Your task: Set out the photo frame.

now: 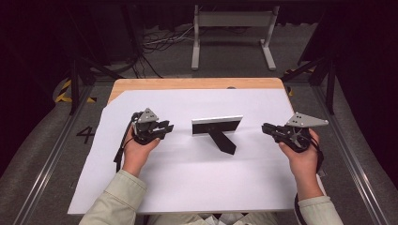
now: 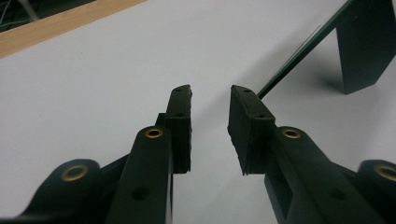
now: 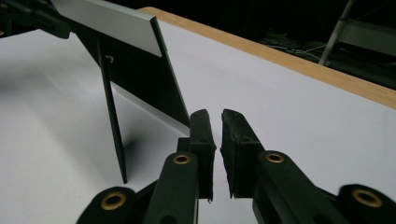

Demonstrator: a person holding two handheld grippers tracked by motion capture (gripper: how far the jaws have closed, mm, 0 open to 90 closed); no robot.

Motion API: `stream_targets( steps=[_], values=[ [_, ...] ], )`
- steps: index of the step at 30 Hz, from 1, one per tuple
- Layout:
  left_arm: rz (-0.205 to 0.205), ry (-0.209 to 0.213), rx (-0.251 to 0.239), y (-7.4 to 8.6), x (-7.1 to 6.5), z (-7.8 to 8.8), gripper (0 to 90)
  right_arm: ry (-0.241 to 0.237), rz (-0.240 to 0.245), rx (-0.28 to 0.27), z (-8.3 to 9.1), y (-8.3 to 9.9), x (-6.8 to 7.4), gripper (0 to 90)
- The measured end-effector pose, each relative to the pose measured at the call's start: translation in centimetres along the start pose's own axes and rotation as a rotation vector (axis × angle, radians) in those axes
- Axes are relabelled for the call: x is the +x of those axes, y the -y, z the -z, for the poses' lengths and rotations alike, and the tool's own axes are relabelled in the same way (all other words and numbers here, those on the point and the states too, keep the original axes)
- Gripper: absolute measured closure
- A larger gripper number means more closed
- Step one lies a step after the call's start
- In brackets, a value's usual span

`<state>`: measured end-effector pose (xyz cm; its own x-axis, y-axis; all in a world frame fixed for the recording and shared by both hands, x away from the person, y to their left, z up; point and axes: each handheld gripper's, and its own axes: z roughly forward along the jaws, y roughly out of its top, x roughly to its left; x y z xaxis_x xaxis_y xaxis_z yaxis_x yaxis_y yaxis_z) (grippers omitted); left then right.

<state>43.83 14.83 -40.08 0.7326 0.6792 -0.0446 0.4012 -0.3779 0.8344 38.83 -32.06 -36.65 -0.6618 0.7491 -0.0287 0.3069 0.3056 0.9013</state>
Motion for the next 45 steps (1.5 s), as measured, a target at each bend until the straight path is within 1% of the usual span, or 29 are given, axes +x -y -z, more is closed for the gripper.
stream_targets(
  steps=[1, 3, 4, 6, 7, 9, 10, 11, 12, 13, 17, 18, 19, 23, 26, 27, 28, 30, 32, 34, 36, 38, 39, 43, 45],
  values=[
    [-0.007, -0.002, 0.01, 0.0, -0.1, -0.1, 71.2, 0.0, -0.006, -0.003, 0.0, 0.0, 0.0, 80.5],
    [-0.011, 0.001, 0.011, 0.0, -0.1, -0.2, 71.4, 0.002, -0.008, -0.012, 0.0, 0.1, 0.0, 81.0],
    [-0.015, 0.006, 0.012, 0.0, -0.2, -0.4, 71.3, 0.018, 0.005, -0.034, 0.1, 0.2, 0.1, 82.7],
    [0.0, 0.011, 0.01, 0.0, -0.2, -0.7, 71.3, 0.018, 0.015, -0.034, 0.1, 0.2, 0.1, 84.4],
    [0.002, 0.007, 0.017, 0.0, -0.2, -0.9, 71.3, 0.017, 0.018, -0.033, 0.1, 0.2, 0.1, 85.1],
    [0.019, -0.009, 0.033, -0.1, -0.2, -1.2, 72.2, 0.014, 0.025, -0.028, 0.1, 0.2, 0.2, 85.6],
    [0.04, -0.001, 0.036, -0.1, -0.1, -1.4, 72.9, 0.012, 0.028, -0.026, 0.1, 0.1, 0.2, 85.7],
    [0.04, -0.001, 0.036, -0.1, -0.1, -1.4, 73.7, 0.012, 0.028, -0.026, 0.1, 0.1, 0.2, 85.7],
    [0.068, 0.008, 0.038, -0.1, 0.0, -1.7, 73.7, 0.01, 0.03, -0.026, 0.1, 0.1, 0.2, 85.9],
    [0.081, 0.011, 0.04, -0.1, 0.1, -1.9, 74.1, 0.009, 0.032, -0.023, 0.1, 0.1, 0.2, 85.9],
    [0.099, 0.03, 0.023, -0.3, 0.3, -2.6, 75.1, 0.003, 0.038, -0.017, 0.3, 0.3, 0.3, 86.7],
    [0.102, 0.038, 0.032, -0.5, 0.3, -2.8, 75.1, 0.003, 0.04, -0.017, 0.4, 0.3, 0.3, 86.8],
    [0.093, 0.037, 0.032, -0.7, 0.3, -2.9, 75.0, 0.004, 0.041, -0.017, 0.5, 0.3, 0.2, 86.9],
    [0.084, 0.047, 0.028, -1.5, 0.0, -3.4, 74.1, 0.009, 0.038, -0.013, 1.0, 0.6, 0.2, 87.0],
    [0.118, 0.074, 0.022, -1.6, -0.1, -4.3, 74.2, 0.014, 0.032, -0.01, 1.5, 0.8, 0.2, 87.1],
    [0.122, 0.085, 0.023, -1.5, 0.0, -4.6, 74.1, 0.017, 0.03, -0.009, 1.6, 0.9, 0.1, 87.1],
    [0.144, 0.097, 0.02, -1.3, 0.0, -5.0, 74.2, 0.019, 0.03, -0.009, 1.8, 1.0, 0.1, 87.1],
    [0.156, 0.118, 0.006, -1.1, 0.2, -5.7, 74.4, 0.024, 0.028, -0.008, 2.1, 1.1, 0.1, 87.3],
    [0.146, 0.116, -0.011, -0.9, 0.1, -6.2, 74.8, 0.027, 0.025, -0.01, 2.4, 1.3, 0.1, 87.4],
    [0.129, 0.108, -0.01, -0.8, 0.0, -6.7, 75.8, 0.031, 0.024, -0.009, 2.7, 1.4, 0.1, 87.5],
    [0.115, 0.107, 0.003, -0.7, -0.3, -7.2, 76.9, 0.035, 0.02, -0.012, 3.0, 1.5, 0.0, 87.5],
    [0.098, 0.096, 0.018, -0.6, -0.4, -7.6, 78.1, 0.037, 0.019, -0.013, 3.1, 1.5, 0.0, 87.5],
    [0.095, 0.093, 0.021, -0.6, -0.4, -7.7, 78.6, 0.038, 0.019, -0.013, 3.1, 1.6, 0.0, 87.5],
    [0.099, 0.112, 0.041, -0.3, -0.5, -8.5, 80.0, 0.033, 0.019, -0.009, 3.2, 1.7, 0.1, 87.4],
    [0.103, 0.112, 0.05, -0.2, -0.5, -8.7, 80.1, 0.033, 0.019, -0.008, 3.3, 1.7, 0.1, 87.4]
  ],
)
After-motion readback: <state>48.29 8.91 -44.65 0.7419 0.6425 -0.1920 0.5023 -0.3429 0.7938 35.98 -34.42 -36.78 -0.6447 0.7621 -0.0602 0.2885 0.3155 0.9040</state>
